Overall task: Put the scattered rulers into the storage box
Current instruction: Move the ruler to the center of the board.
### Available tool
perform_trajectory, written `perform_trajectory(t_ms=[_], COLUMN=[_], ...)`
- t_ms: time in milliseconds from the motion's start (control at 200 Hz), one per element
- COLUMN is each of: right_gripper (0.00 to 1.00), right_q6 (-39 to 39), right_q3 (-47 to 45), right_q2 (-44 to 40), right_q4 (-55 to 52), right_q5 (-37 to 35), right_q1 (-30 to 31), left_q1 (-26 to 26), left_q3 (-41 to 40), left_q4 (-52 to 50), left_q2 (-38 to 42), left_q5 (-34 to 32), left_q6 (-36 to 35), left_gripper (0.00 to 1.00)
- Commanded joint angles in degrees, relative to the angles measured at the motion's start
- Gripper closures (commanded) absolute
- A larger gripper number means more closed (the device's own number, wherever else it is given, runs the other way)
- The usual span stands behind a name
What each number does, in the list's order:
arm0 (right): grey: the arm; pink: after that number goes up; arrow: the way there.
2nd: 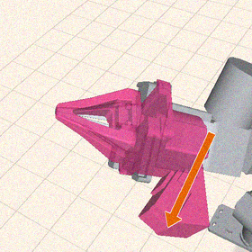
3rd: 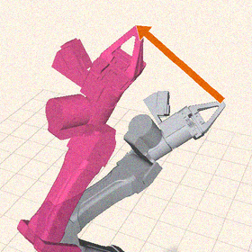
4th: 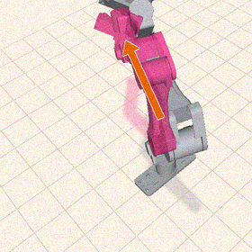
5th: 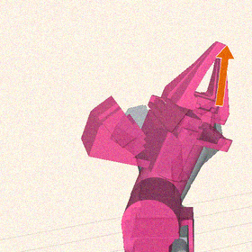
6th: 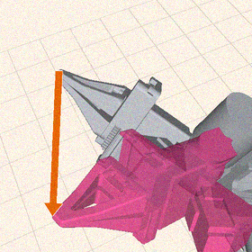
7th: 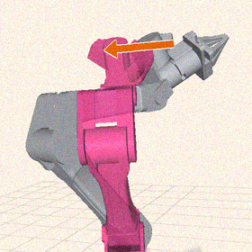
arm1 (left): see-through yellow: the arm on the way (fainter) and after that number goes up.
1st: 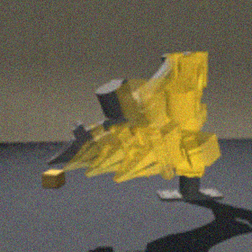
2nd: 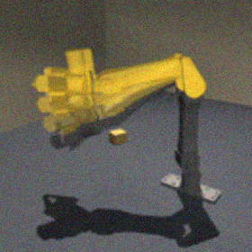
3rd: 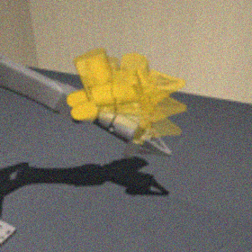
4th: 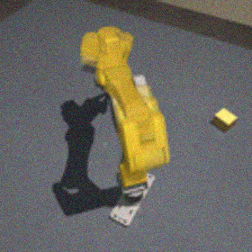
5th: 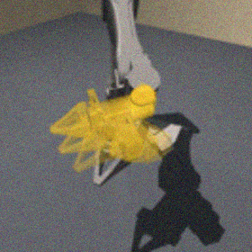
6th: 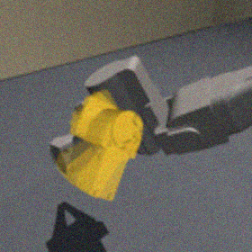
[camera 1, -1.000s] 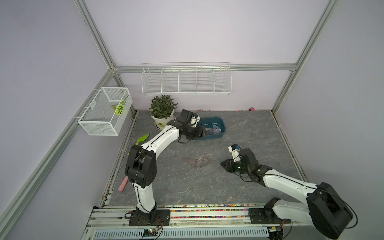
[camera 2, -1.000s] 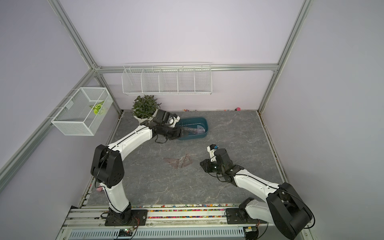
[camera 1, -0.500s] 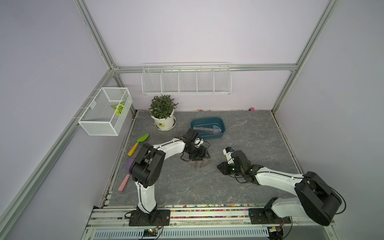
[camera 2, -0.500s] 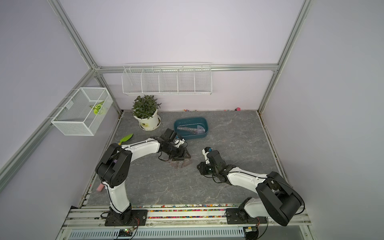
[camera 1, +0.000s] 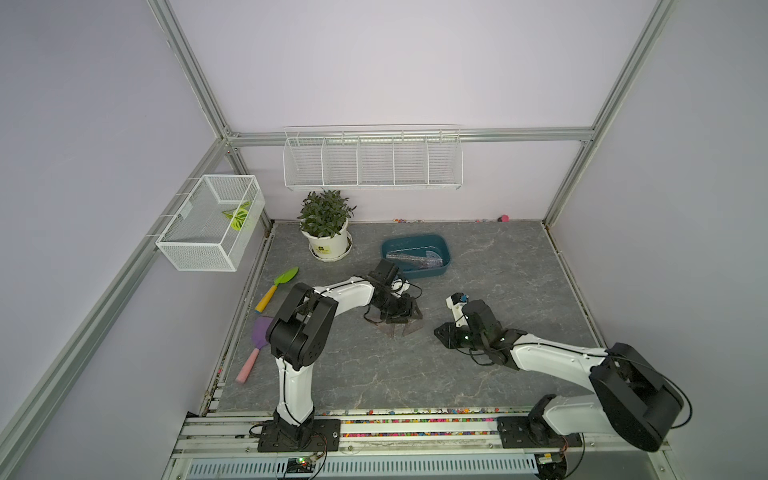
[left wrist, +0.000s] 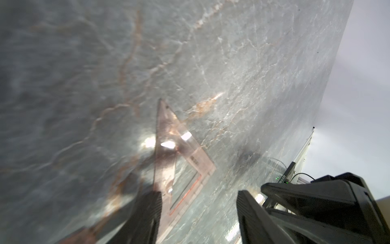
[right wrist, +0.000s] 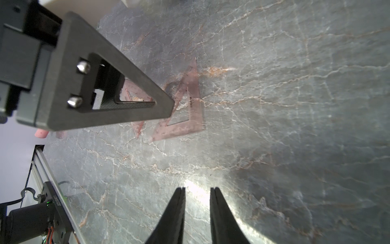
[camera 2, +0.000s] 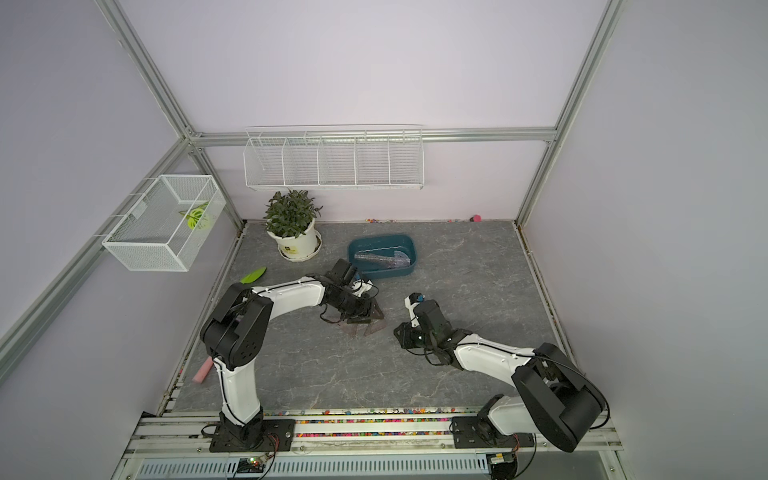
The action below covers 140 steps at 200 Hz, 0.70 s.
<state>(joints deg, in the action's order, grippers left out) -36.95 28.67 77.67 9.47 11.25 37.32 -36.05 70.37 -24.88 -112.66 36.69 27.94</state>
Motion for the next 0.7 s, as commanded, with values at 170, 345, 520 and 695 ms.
perform_trajectory(t_ms=[170,345,520,695], right_gripper=[0.74,0.73,0.74,0.74], right_q6=[1.96,2.14,2.64,4.13], right_q3=[-2.82,-3.09,-1.92,2.21], right_q2=[-3.82,-4.55,-2.41,2.65], right_q4=[-0.6,-3.29,-3.37,-3.03], right_q5=[2.09,1.85,3.35,3.96], right_q1=[-5.15,-8.79,-10.8,-11.06], left_q1=[-5.7,-6.26,-4.08,-0.76], left_q3=[5.84,7.84,8.11,6.17], left_q4=[0.32,-0.47,-0.58,-1.36], left_q2=[-7.46,-7.08,-3.03,-0.09], left_q5=[3.35,3.44,2.18,-0.13], left_q6=[-2.82,-3.62,-1.9,-0.32], left_gripper=[0.38,0.38,0.38,0.37])
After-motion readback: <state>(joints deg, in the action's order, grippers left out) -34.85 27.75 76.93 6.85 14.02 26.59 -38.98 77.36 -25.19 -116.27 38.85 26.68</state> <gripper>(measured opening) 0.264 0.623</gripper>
